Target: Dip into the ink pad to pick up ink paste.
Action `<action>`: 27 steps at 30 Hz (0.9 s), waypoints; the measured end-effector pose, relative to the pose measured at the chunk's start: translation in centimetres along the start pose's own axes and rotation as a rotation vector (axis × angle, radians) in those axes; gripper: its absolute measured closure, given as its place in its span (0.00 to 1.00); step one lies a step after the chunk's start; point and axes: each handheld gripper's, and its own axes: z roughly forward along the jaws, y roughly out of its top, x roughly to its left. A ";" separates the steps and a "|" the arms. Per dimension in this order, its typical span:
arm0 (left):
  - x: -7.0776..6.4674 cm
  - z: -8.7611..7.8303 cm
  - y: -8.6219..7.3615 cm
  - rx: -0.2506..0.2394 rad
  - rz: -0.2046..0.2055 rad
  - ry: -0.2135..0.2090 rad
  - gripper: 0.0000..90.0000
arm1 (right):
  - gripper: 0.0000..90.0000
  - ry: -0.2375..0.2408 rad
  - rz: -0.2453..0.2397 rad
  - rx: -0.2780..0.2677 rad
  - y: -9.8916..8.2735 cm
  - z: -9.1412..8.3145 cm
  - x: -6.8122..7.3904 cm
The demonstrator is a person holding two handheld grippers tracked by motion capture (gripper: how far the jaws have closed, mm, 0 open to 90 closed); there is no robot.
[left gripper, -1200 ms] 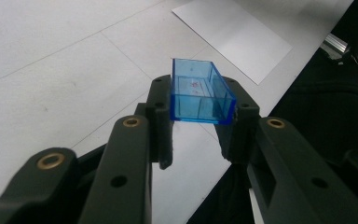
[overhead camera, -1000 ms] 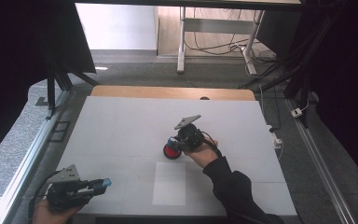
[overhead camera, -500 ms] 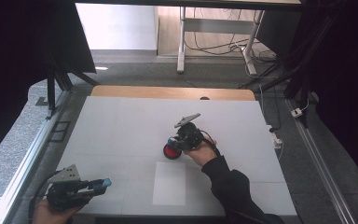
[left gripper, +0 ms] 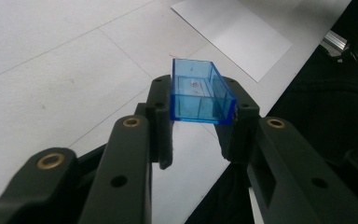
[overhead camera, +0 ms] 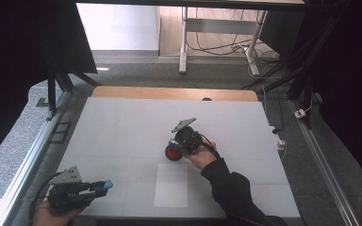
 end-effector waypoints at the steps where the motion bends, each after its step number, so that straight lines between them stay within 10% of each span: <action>1: 0.0 0.0 0.0 0.000 0.000 0.000 0.76 | 0.80 0.014 0.021 -0.010 -0.1 0.0 -0.2; 7: 0.0 0.0 0.0 0.001 0.001 0.000 0.76 | 0.80 0.057 0.066 -0.034 -0.5 0.0 -1.1; 16: 0.0 0.0 0.0 0.004 0.003 0.000 0.76 | 0.80 -0.026 -0.025 -0.017 -0.2 0.1 0.4; 27: 0.0 0.0 0.0 0.002 -0.001 -0.004 0.76 | 0.79 0.040 0.061 -0.054 -0.8 0.0 -0.8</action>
